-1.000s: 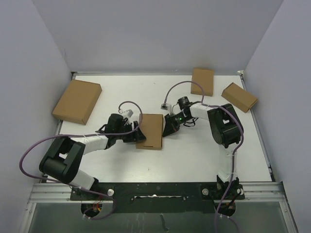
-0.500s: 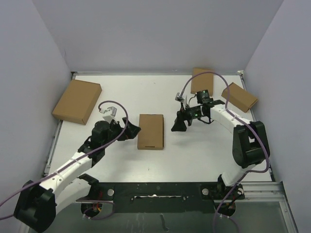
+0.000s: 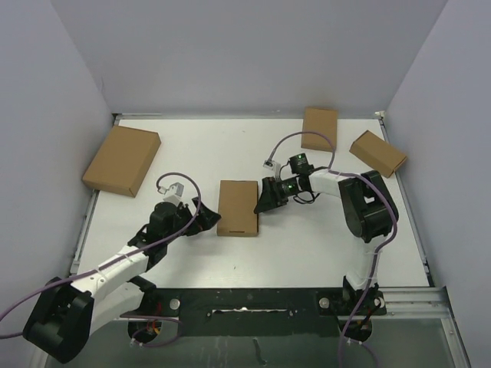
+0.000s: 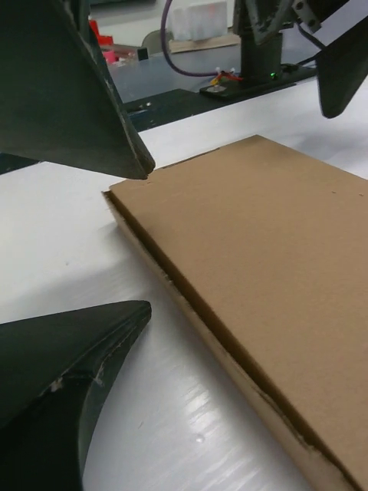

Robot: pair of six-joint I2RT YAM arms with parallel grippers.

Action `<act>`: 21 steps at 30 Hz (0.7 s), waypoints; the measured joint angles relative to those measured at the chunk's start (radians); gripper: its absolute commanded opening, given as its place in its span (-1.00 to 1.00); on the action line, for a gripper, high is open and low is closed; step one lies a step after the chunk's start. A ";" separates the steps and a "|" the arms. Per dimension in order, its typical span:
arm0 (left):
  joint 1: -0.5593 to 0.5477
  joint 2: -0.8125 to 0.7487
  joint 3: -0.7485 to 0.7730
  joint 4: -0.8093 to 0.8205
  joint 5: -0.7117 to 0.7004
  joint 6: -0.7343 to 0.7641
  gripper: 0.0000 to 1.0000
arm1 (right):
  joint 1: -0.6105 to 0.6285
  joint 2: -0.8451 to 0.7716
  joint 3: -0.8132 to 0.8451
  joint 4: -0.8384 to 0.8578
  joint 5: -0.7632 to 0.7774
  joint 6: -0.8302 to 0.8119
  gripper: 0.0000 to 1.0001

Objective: Fold the paper box

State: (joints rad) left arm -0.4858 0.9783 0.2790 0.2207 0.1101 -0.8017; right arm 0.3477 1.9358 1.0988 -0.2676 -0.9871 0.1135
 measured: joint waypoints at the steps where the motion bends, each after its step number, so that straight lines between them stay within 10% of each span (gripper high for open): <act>1: -0.002 0.006 0.000 0.003 0.000 -0.003 0.82 | 0.006 0.006 0.008 0.009 0.007 0.025 0.13; 9: -0.004 0.032 0.000 0.010 -0.007 -0.029 0.82 | 0.018 0.098 0.044 0.056 -0.009 0.169 -0.73; 21: -0.005 0.074 -0.015 0.060 -0.031 -0.150 0.89 | -0.041 0.138 0.050 0.049 -0.039 0.196 -0.84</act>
State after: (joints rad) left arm -0.4908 1.0523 0.2642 0.2810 0.0788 -0.9520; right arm 0.3069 2.0739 1.1484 -0.2188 -1.0260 0.3099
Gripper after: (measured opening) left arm 0.943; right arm 0.099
